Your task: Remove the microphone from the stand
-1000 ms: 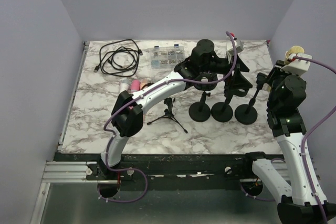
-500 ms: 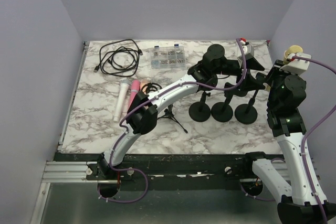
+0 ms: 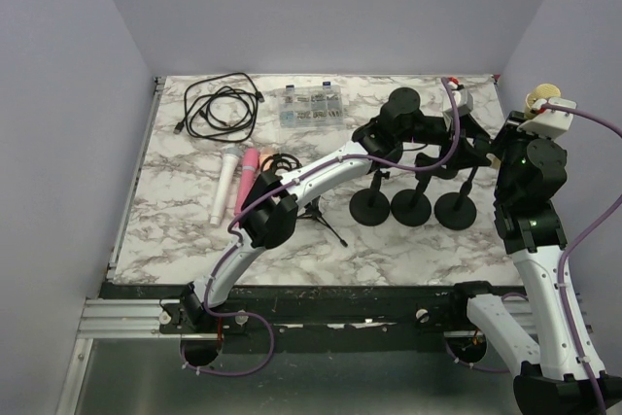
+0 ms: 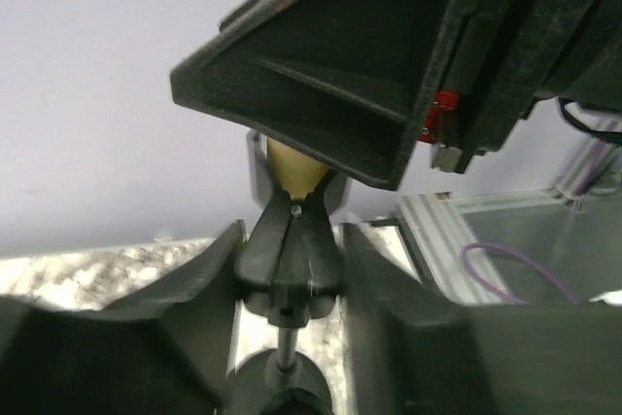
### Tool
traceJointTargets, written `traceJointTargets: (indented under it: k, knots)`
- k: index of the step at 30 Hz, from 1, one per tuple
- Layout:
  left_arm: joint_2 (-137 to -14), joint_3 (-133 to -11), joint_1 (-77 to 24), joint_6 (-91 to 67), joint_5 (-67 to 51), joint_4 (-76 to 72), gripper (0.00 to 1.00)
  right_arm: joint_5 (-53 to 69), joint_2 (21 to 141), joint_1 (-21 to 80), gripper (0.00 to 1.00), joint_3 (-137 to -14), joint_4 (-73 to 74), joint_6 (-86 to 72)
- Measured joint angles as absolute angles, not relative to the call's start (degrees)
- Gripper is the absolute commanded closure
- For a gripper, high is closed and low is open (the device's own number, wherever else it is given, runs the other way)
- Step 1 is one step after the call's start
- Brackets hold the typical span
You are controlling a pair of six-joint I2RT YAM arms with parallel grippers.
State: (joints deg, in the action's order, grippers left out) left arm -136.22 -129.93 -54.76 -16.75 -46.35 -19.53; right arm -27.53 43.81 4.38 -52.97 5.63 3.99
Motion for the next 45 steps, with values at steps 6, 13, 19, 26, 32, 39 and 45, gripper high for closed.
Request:
traceJointTargets:
  k: [6,13,19,26,32,39,45]
  knots:
    - [-137.60,-132.86,-54.50,-16.36,-45.04,-17.21,1.00,-27.31,43.75,4.32,0.99,-52.97,5.61,3.01]
    - [-137.56,-132.68,-54.54,-15.40,-44.03,-16.95,1.00,-27.40,44.71,4.27,0.99,-56.34,6.57,3.05]
    - [-137.47,-132.31,-54.57,-14.98,-43.16,-16.95,1.00,-27.33,48.27,4.27,0.99,-67.94,6.04,3.36]
    - [-137.16,-131.92,-54.63,-14.74,-42.61,-16.75,1.00,-26.68,50.13,4.27,0.99,-78.13,5.58,3.05]
    - [-136.55,-131.70,-55.81,-12.27,-40.82,-14.66,1.00,-24.62,47.68,4.27,0.99,-79.22,5.91,1.28]
    - [-135.48,-130.08,-58.28,-8.21,-37.93,-13.82,1.00,-23.09,45.39,4.27,0.99,-79.15,6.26,0.49]
    - [-135.00,-128.95,-58.63,-5.93,-36.18,-14.00,1.00,-22.76,44.47,4.27,0.99,-78.24,6.61,-0.78]
